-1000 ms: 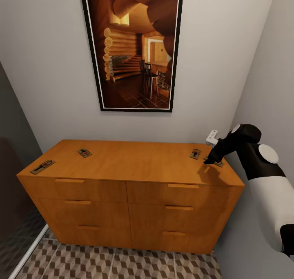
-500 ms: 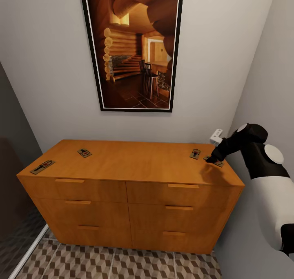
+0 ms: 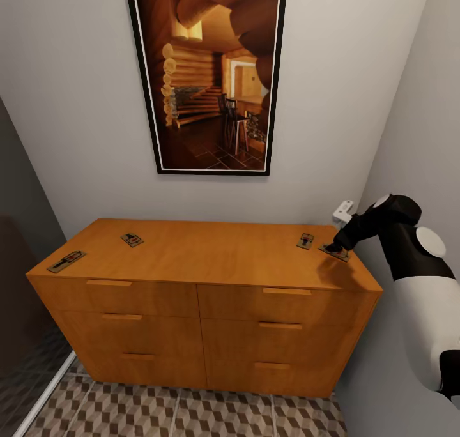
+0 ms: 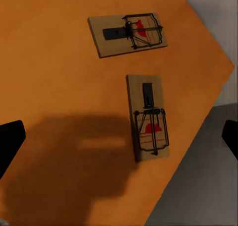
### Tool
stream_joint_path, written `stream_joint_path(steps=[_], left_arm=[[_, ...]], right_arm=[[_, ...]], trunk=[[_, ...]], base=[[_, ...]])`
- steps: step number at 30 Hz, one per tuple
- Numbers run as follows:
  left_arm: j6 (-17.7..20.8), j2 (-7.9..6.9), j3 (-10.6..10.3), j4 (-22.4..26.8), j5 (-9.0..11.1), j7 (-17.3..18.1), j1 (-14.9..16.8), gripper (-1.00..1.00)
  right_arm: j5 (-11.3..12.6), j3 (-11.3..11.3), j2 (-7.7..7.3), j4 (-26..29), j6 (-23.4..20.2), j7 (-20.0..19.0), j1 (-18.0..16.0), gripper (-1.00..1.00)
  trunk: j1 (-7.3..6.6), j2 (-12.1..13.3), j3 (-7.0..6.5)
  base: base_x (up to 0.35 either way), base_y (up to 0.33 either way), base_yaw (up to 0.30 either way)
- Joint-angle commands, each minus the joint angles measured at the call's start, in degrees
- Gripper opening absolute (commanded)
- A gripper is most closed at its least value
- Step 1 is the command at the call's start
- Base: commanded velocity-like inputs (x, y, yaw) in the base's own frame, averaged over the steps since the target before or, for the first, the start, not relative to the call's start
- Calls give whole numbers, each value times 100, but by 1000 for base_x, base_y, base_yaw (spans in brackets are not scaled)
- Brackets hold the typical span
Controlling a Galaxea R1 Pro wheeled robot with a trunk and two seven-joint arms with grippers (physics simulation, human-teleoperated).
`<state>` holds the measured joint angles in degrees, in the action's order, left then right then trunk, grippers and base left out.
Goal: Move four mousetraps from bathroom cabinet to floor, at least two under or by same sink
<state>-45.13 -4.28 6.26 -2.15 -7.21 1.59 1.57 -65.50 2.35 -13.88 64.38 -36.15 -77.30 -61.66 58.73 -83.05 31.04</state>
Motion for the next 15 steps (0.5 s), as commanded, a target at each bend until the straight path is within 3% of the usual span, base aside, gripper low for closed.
stream_joint_path(steps=[1,15], left_arm=[[-31,-3,51,-22,-44,17,10,100],[-31,-3,51,-22,-44,17,10,100]], right_arm=[[-24,2,0,-19,-51,-23,-4,100],[-13,15,-4,-380,-42,38,-4,100]], trunk=[[0,-3,6],[0,-3,6]], base=[[0,0,0],[0,0,0]])
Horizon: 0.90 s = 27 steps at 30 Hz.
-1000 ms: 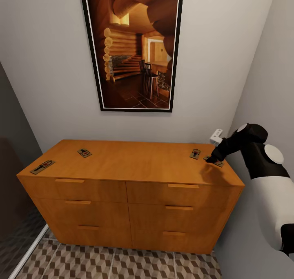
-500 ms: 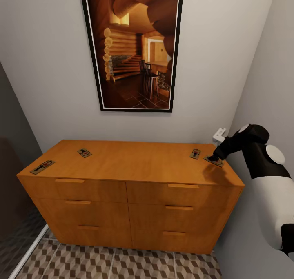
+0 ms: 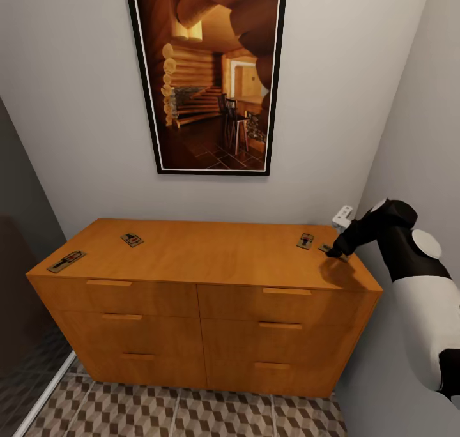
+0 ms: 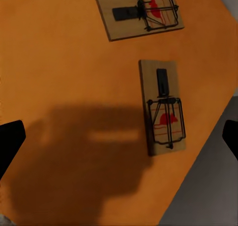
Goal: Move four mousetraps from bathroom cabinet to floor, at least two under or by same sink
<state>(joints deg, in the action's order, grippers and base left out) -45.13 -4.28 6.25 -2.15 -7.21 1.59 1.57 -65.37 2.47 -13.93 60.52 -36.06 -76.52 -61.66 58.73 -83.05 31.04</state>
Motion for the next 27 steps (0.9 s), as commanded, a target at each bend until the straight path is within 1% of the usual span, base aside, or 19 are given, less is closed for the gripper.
stream_joint_path(steps=[1,14,23,27], left_arm=[[-31,-3,51,-22,-44,17,10,100],[-31,-3,51,-22,-44,17,11,100],[-31,-3,51,-22,-44,17,10,100],[-31,-3,51,-22,-44,17,10,100]], right_arm=[[-24,4,-1,-18,-50,-39,-4,100],[-12,16,-5,-116,-32,-38,-4,100],[-11,17,-5,-119,6,-38,-4,100],[-12,17,-5,-119,40,-38,-4,100]], trunk=[[0,-3,6],[0,-3,6],[0,-3,6],[0,-3,6]], base=[[0,0,0],[6,0,0],[175,0,0],[95,0,0]])
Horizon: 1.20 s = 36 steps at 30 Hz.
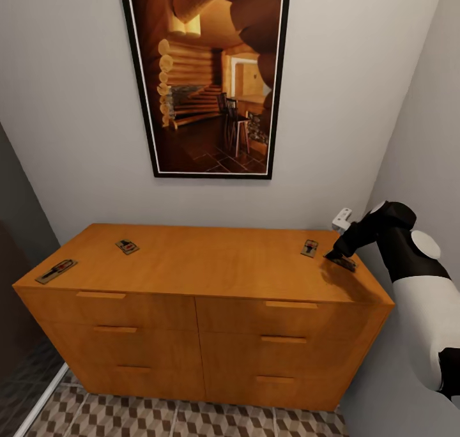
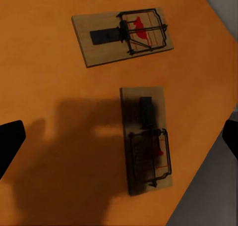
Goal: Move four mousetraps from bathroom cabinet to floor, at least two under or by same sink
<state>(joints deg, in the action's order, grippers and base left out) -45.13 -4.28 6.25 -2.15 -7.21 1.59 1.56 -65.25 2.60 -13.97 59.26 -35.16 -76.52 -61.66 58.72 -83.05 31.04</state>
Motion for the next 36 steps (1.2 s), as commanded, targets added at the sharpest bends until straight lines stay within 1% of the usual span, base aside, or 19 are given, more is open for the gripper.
stream_joint_path(steps=[1,24,28,29,34,35,36], left_arm=[[-31,-3,51,-22,-44,17,11,100],[-31,-3,51,-22,-44,17,11,100],[-31,-3,51,-22,-44,17,11,100],[-31,-3,51,-22,-44,17,11,100],[-31,-3,51,-22,-44,17,11,100],[-31,-3,51,-22,-44,17,11,100],[-31,-3,51,-22,-44,17,11,100]], right_arm=[[-26,4,0,7,-44,-39,-4,100],[-10,30,-9,-46,32,-39,-4,100],[-7,138,-7,-122,150,-39,-4,100],[-7,220,-5,-160,212,-39,-4,100],[-1,457,-2,-206,325,-45,-4,100],[4,554,-1,-212,347,-51,-4,100],[6,598,-1,-214,355,-53,-4,100]], trunk=[[0,-3,6],[0,-3,6],[0,-3,6],[0,-3,6],[0,-3,6],[0,-3,6],[0,-3,6]], base=[[46,0,0],[4,0,0],[0,0,0],[0,0,0],[0,0,0],[0,0,0],[0,0,0]])
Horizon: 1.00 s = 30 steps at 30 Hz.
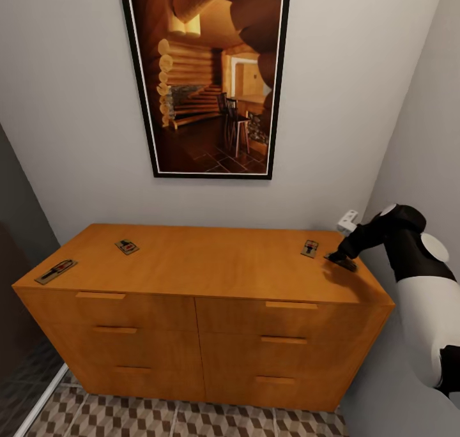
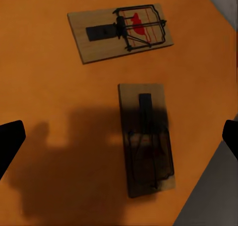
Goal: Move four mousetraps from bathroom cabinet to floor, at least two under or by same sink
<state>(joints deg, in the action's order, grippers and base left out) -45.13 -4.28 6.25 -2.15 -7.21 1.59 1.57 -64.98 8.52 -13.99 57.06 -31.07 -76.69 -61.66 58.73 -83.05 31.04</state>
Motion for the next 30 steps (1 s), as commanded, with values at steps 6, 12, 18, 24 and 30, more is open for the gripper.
stream_joint_path(steps=[6,12,18,24,30], left_arm=[[-31,-3,51,-22,-44,17,10,100],[-29,-3,51,-22,-44,17,10,100],[-26,-3,51,-22,-44,17,10,100],[-26,-3,59,-22,-44,17,10,100],[-27,-3,60,-18,-44,17,10,100]], right_arm=[[-16,165,1,0,-30,-45,-4,100],[204,270,1,16,-60,-28,-4,100],[696,341,7,34,-124,92,-4,100],[1649,358,93,38,-393,1183,-4,100],[2475,346,533,-82,-421,2675,-4,100]], trunk=[[0,-3,6],[0,-3,6],[0,-3,6],[0,-3,6],[0,-3,6]], base=[[0,0,0],[0,0,0],[0,0,0],[0,0,0],[0,0,0]])
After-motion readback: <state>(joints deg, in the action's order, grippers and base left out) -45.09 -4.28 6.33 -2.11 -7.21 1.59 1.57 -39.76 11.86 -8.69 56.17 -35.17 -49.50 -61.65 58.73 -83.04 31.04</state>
